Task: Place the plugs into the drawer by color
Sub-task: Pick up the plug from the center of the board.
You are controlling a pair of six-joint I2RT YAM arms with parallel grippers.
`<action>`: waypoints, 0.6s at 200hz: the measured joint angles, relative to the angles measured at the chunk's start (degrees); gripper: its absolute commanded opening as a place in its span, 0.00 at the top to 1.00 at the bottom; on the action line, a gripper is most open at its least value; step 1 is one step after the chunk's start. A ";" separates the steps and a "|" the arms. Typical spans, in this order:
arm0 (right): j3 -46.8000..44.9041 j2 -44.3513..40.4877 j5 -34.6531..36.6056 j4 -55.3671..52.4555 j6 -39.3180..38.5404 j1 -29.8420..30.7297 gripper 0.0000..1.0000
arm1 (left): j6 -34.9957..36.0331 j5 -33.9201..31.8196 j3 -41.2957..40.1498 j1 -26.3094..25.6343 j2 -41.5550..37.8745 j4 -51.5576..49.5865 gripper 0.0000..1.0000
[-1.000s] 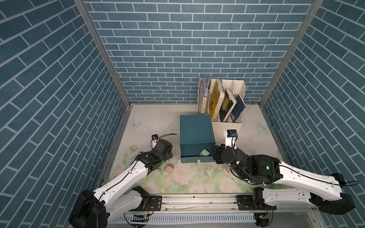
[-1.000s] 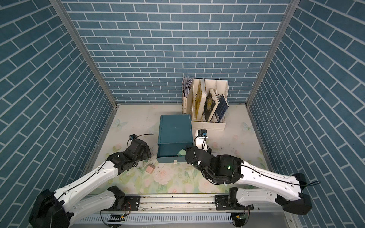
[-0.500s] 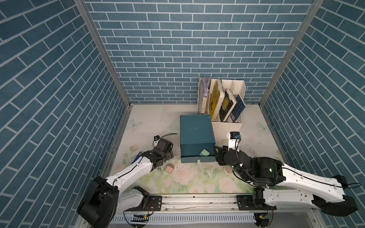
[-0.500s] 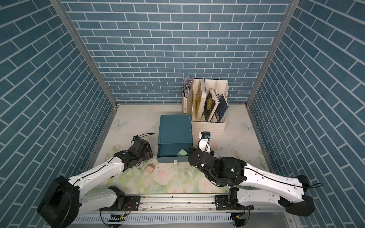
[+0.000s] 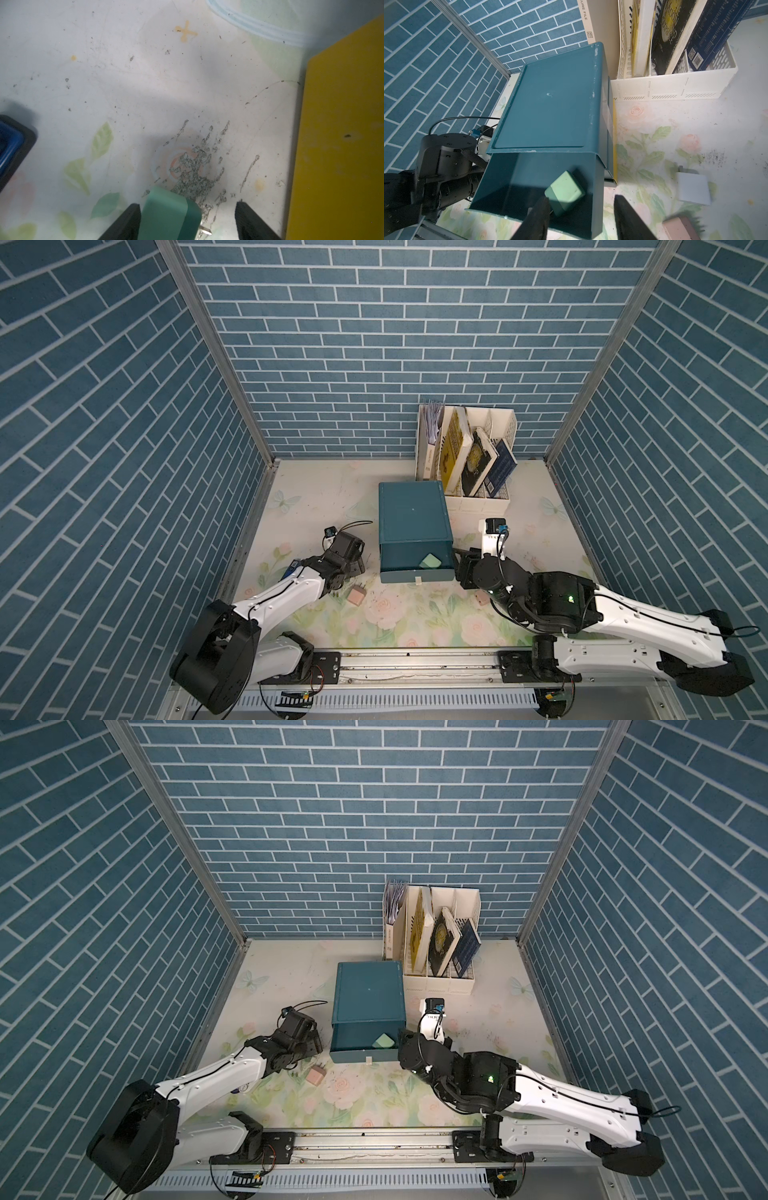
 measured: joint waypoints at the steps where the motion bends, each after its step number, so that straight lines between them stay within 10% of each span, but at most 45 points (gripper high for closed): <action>1: 0.00 0.00 0.00 0.00 -0.02 0.00 0.47 | 0.00 0.00 0.02 0.00 0.04 0.02 0.24; 120: 0.00 -0.37 0.31 -0.48 0.00 0.00 0.49 | 0.17 -0.68 0.35 0.48 2.78 0.04 0.36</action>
